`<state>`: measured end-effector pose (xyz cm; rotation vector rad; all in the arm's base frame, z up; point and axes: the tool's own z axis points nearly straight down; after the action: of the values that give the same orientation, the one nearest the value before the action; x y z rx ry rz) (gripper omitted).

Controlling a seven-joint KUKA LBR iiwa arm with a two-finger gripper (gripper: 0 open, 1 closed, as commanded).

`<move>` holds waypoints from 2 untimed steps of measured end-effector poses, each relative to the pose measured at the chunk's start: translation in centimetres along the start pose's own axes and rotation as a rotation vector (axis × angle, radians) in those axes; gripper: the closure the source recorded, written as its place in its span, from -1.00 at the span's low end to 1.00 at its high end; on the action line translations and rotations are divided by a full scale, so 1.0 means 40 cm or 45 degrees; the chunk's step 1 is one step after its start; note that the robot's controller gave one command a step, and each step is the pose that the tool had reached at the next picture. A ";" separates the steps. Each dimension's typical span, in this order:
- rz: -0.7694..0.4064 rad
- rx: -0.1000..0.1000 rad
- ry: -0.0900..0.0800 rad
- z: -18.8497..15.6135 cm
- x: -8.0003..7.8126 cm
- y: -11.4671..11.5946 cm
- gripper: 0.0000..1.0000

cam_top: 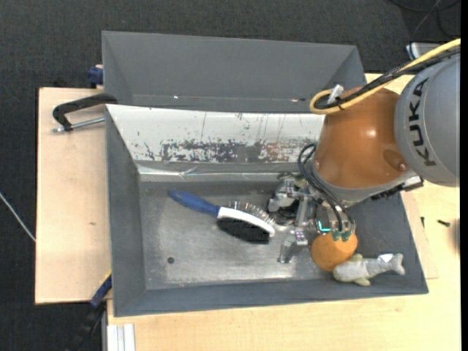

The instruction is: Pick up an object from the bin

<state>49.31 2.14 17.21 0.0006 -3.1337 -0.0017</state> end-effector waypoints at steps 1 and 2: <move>-0.249 0.002 -0.011 0.206 -0.085 0.036 -1.00; -0.423 0.003 -0.019 0.246 -0.206 0.142 -1.00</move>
Offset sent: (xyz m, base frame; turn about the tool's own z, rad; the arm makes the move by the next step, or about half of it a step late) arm 0.0320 0.0147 -0.0818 -0.1971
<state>57.48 7.84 7.32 0.5218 -3.1052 0.0003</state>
